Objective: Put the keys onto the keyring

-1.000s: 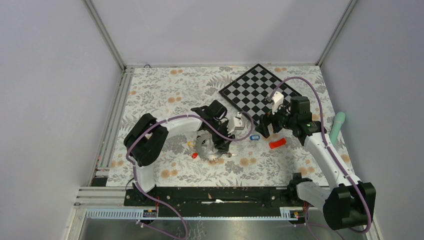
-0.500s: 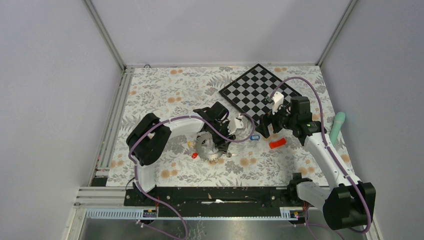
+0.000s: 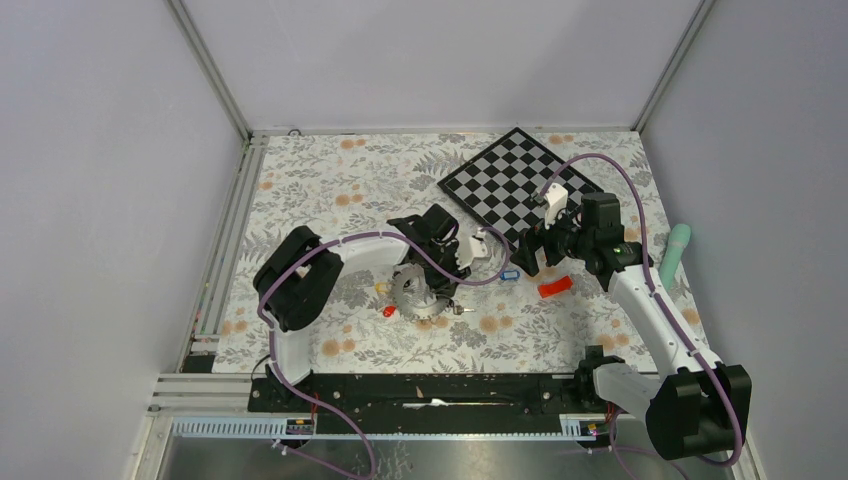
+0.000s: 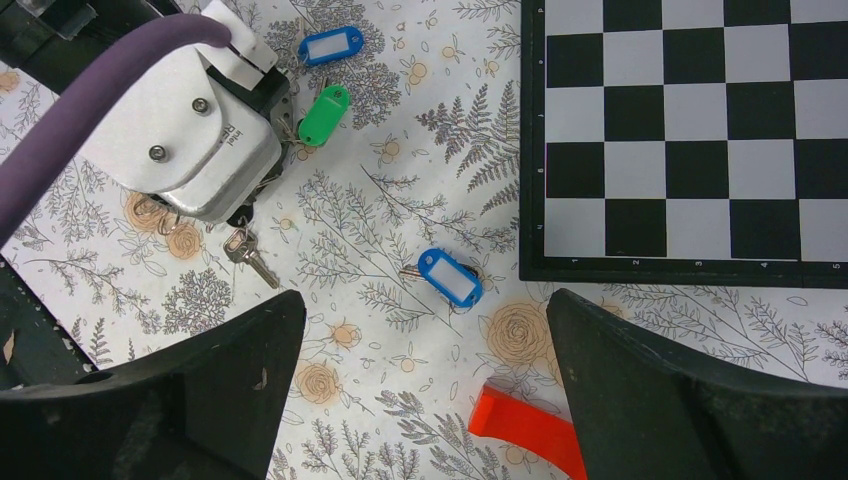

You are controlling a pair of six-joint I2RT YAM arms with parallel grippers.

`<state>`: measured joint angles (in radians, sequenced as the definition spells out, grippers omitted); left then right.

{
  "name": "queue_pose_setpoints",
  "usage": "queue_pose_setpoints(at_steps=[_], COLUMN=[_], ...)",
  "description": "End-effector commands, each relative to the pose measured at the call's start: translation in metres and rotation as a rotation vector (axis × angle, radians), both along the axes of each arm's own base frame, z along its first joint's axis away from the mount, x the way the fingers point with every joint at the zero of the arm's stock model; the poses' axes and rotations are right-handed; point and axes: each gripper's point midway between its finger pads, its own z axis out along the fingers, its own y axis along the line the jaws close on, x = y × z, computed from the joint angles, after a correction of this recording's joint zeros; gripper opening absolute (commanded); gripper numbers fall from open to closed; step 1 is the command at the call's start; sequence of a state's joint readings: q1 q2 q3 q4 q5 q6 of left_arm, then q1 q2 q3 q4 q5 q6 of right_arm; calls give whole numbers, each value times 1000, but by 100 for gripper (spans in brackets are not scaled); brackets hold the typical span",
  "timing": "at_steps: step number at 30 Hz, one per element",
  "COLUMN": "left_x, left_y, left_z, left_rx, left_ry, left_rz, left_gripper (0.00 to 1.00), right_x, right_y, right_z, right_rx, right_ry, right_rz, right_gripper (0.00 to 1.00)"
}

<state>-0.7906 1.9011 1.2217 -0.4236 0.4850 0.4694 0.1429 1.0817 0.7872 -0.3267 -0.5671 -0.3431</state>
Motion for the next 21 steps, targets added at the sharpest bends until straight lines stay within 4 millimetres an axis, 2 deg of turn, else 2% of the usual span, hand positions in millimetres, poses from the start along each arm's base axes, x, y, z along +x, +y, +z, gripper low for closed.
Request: queue_pose_setpoints(at_steps=[1, 13, 21], left_x=[7, -6, -5], left_y=[-7, -8, -5], left_z=[8, 26, 26], left_rx=[-17, -56, -45], left_ry=[-38, -12, -30], left_rz=[6, -46, -63], left_gripper=[34, 15, 6], right_x=[-1, -2, -3], right_y=[2, 3, 4], right_z=[6, 5, 5], right_rx=[23, 27, 31], right_ry=[-18, -10, -7], right_rz=[7, 10, 13], right_gripper=[99, 99, 100])
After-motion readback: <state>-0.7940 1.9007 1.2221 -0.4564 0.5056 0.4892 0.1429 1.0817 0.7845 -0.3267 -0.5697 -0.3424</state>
